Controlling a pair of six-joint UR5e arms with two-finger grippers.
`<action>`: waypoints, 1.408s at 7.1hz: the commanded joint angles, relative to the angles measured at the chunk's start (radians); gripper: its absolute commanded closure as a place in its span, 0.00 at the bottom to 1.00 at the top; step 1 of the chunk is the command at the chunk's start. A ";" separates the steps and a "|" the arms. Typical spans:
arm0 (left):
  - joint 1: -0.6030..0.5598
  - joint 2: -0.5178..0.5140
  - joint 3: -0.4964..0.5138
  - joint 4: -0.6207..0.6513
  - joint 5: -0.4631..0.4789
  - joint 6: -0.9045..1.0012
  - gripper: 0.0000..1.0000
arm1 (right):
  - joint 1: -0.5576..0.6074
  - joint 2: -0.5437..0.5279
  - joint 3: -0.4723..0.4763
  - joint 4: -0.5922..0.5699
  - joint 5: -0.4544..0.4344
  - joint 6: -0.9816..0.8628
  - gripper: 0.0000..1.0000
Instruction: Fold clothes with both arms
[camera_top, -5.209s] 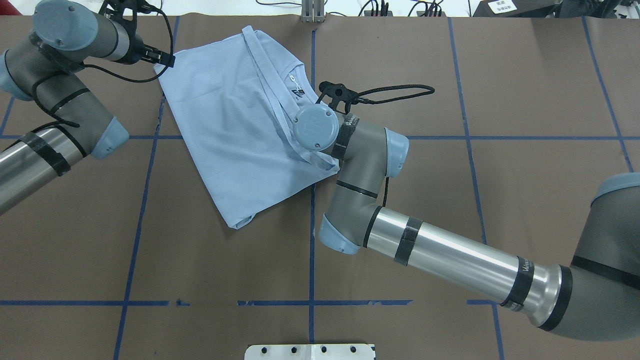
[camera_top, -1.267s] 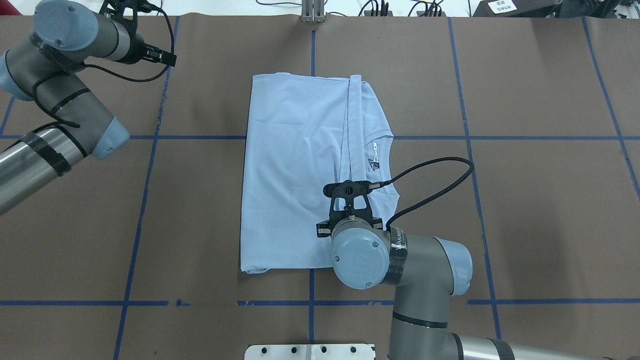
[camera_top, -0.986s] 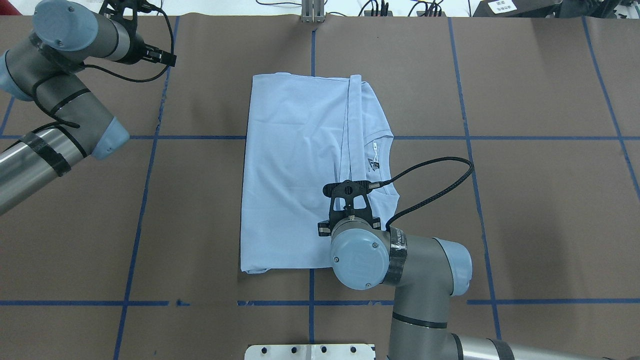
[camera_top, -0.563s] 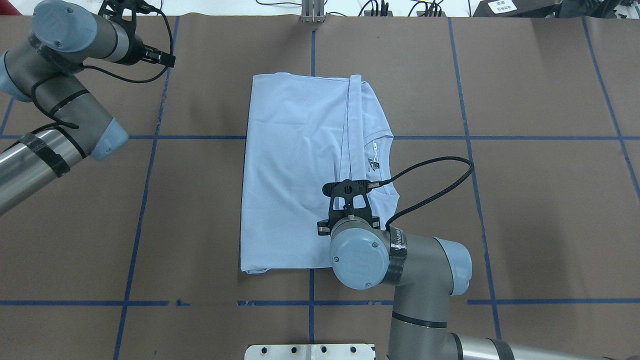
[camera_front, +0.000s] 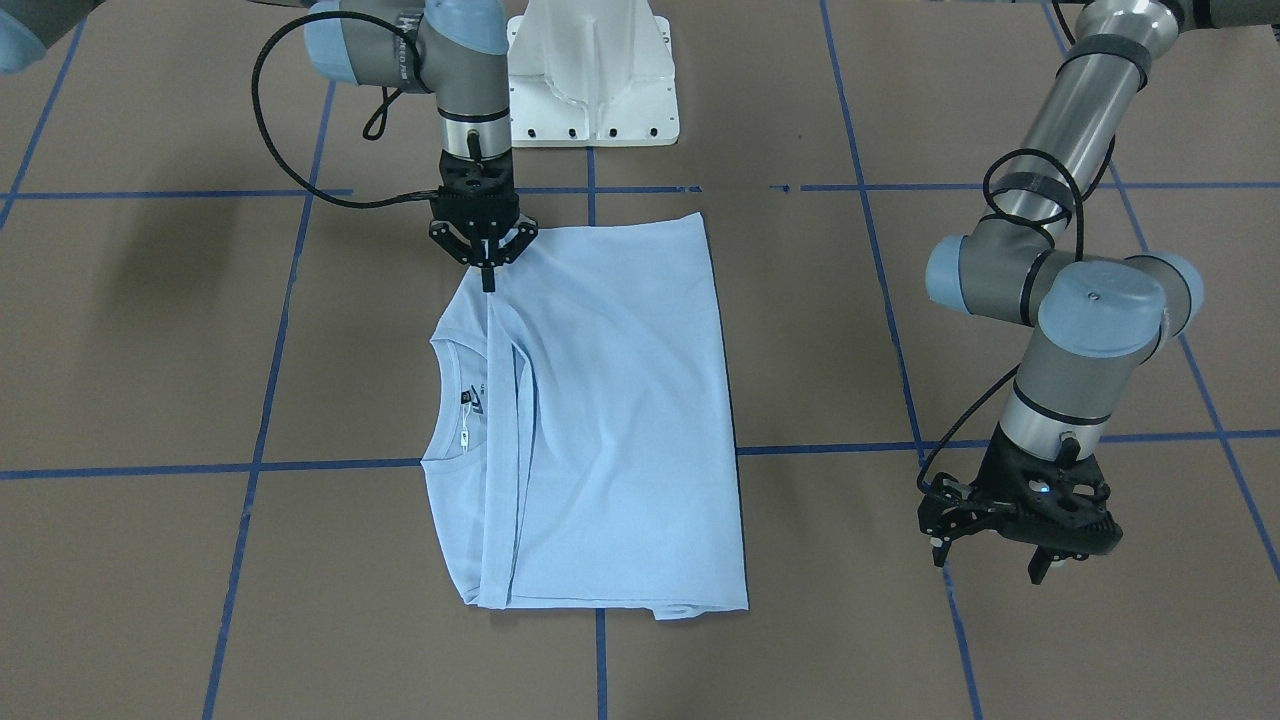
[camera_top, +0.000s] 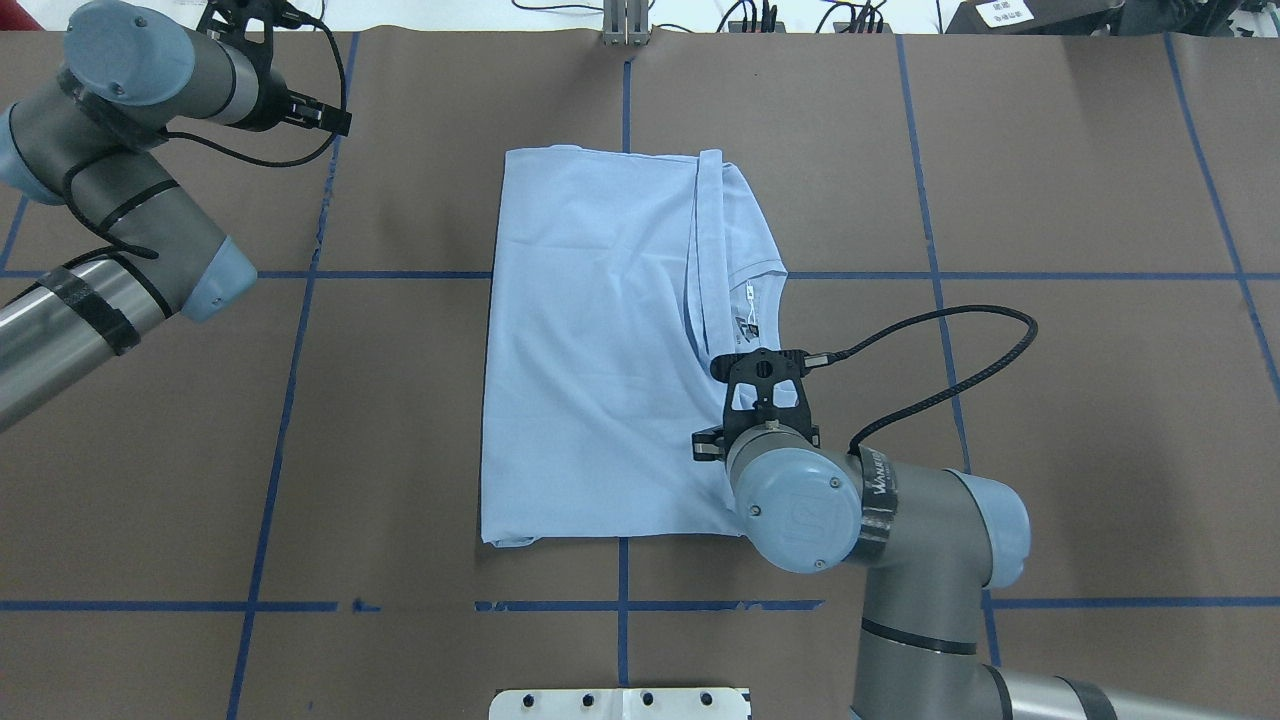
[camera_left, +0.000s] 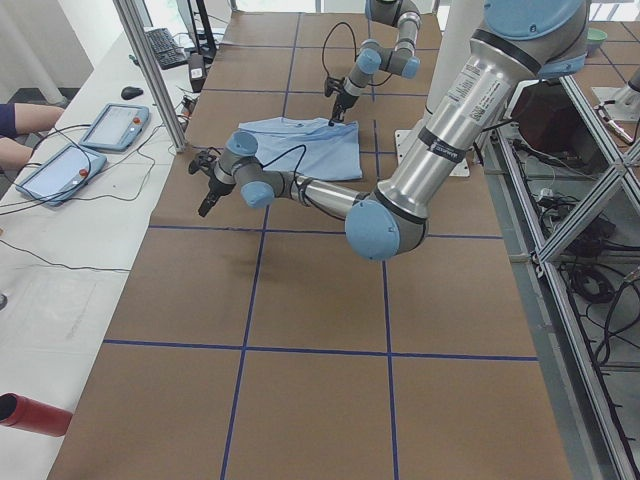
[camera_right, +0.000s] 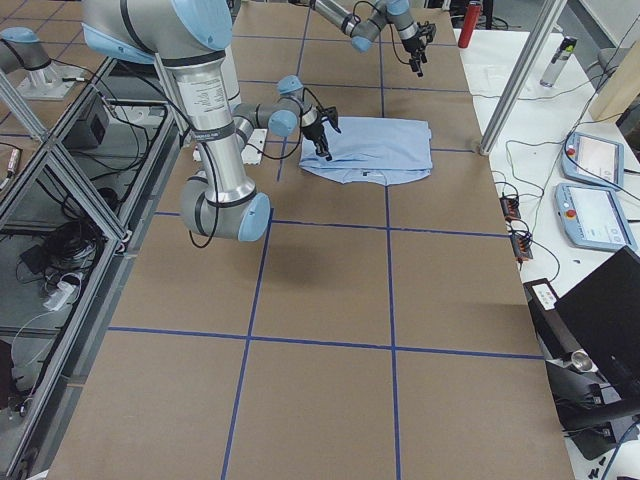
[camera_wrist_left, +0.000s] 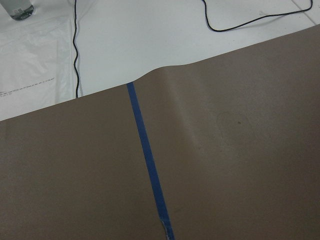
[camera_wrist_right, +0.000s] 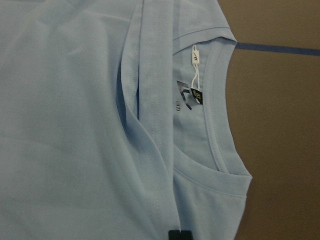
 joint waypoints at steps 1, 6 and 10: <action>0.000 0.000 0.000 0.000 0.000 0.000 0.00 | -0.004 -0.048 0.021 0.001 -0.002 0.019 1.00; 0.003 0.002 -0.003 -0.008 -0.002 -0.002 0.00 | 0.117 0.030 0.008 0.007 0.075 -0.033 0.00; 0.012 0.002 -0.012 -0.006 -0.002 -0.009 0.00 | 0.243 0.229 -0.274 0.013 0.184 -0.134 0.01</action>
